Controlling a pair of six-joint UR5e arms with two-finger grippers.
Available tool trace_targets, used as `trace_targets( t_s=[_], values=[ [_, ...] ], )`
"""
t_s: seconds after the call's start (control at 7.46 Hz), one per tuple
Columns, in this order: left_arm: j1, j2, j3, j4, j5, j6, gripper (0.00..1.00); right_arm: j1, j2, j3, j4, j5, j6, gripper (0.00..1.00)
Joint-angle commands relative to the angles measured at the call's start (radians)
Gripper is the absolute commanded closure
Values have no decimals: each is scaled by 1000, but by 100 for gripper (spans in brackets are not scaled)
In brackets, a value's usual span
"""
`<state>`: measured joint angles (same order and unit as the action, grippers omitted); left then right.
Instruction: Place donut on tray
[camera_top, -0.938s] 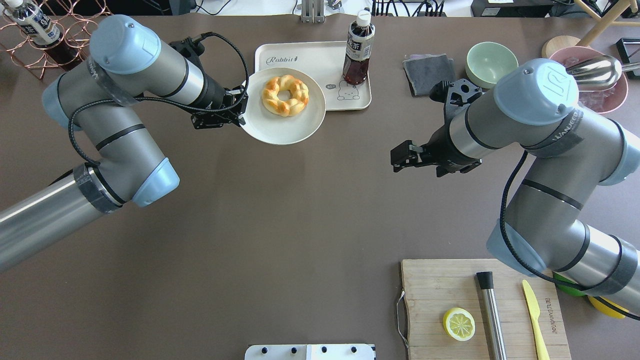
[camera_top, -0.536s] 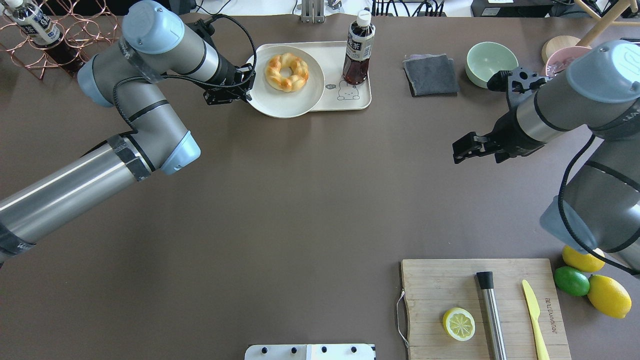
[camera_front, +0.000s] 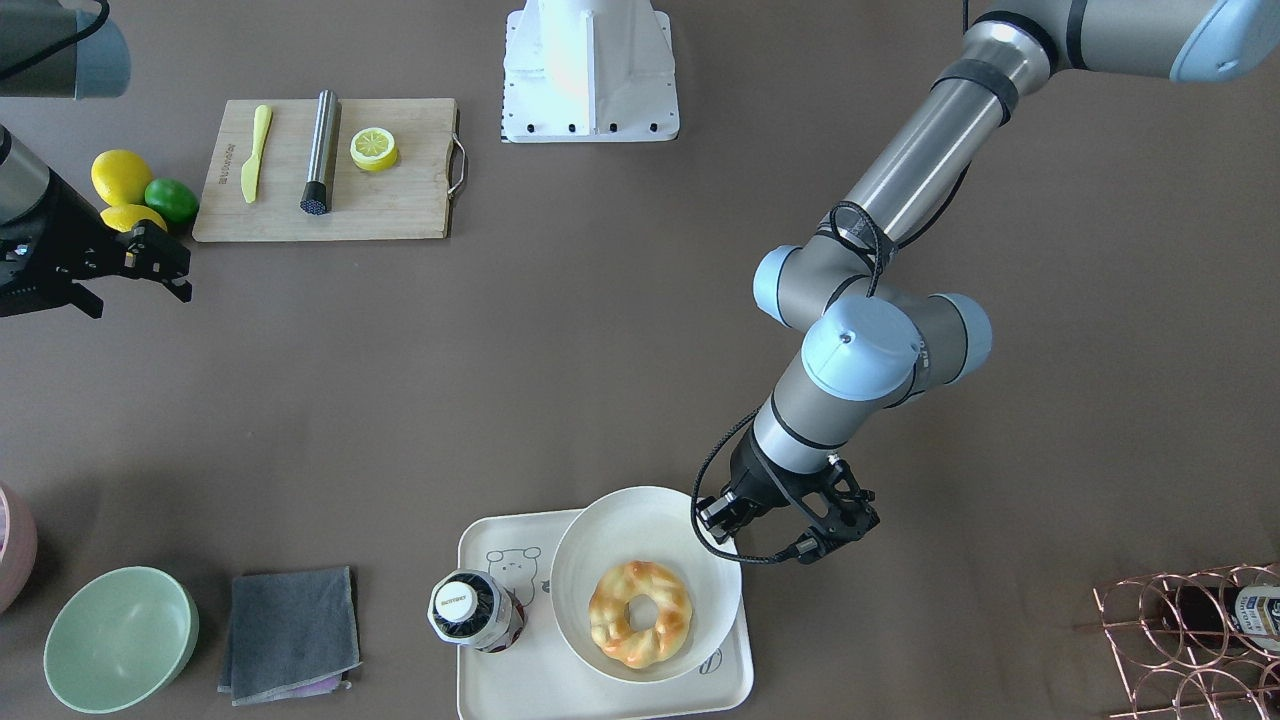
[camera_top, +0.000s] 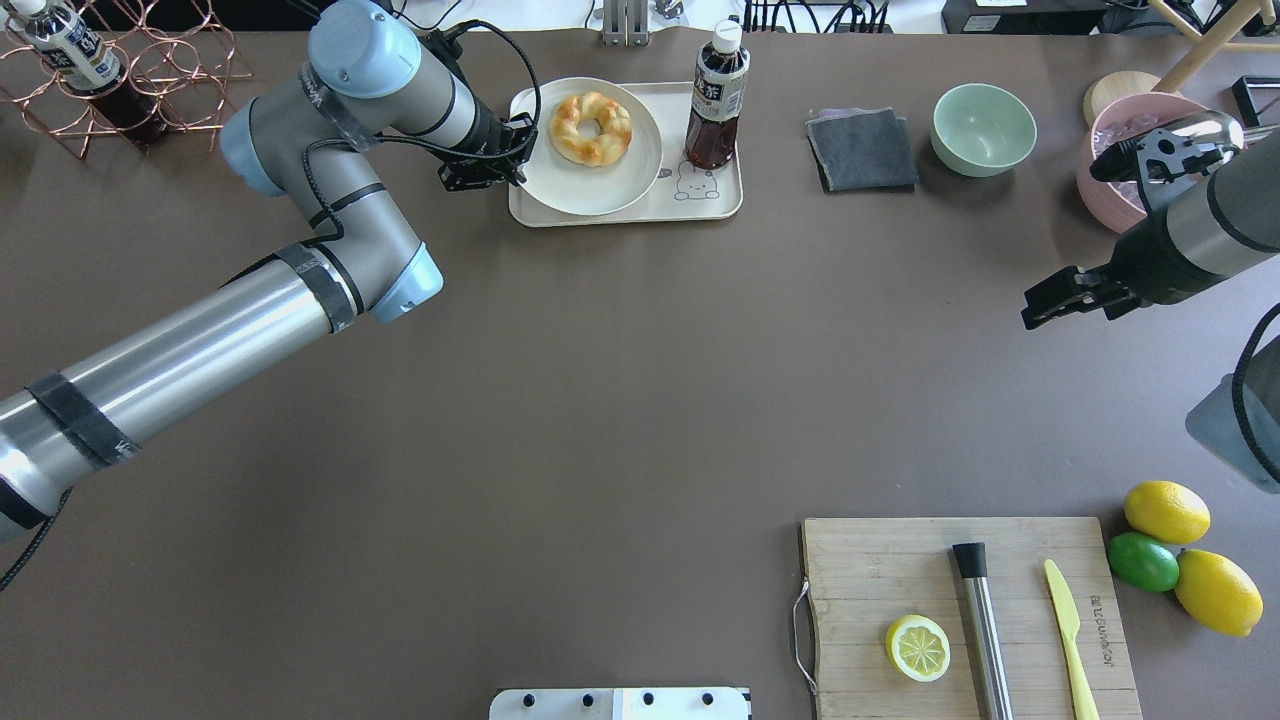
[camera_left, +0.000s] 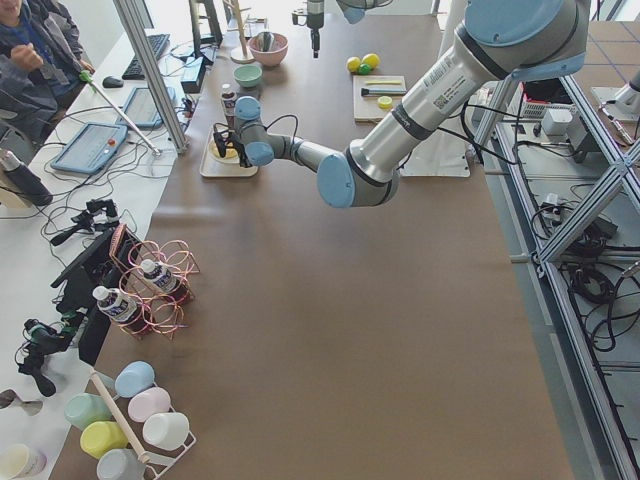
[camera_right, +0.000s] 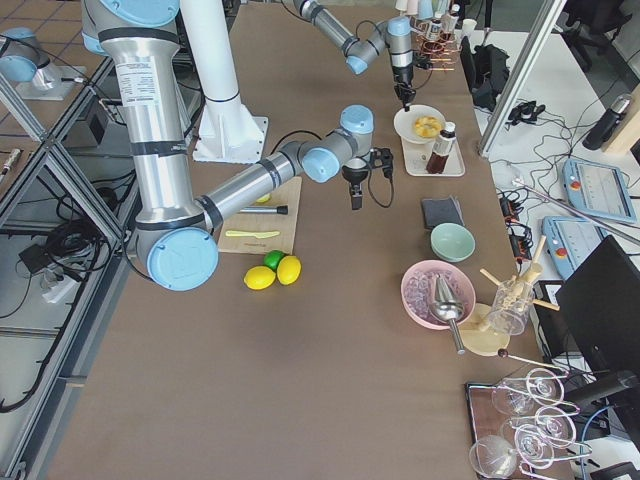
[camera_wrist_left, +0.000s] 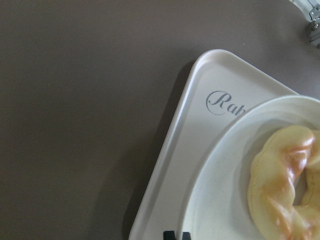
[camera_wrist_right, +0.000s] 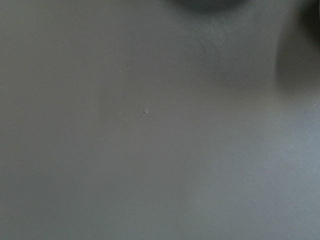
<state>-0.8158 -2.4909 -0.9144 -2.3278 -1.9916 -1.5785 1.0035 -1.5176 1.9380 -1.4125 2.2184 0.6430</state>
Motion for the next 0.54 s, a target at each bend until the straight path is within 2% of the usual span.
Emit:
trace_targets(
  t_s=[0.0,0.13,0.27,0.4],
  values=[
    [1,-25,57,-22,11,32,100,21,-15,-4,0,7,-25,0],
    [6,-25,61,-25,29,66,97,21,-16,-4,0,7,-25,0],
    [15,-25,61,-40,42,67,43,23,-19,-1,1,7,-25,0],
    [15,-23,60,-42,42,67,37,23,-21,4,1,7,-25,0]
  ],
)
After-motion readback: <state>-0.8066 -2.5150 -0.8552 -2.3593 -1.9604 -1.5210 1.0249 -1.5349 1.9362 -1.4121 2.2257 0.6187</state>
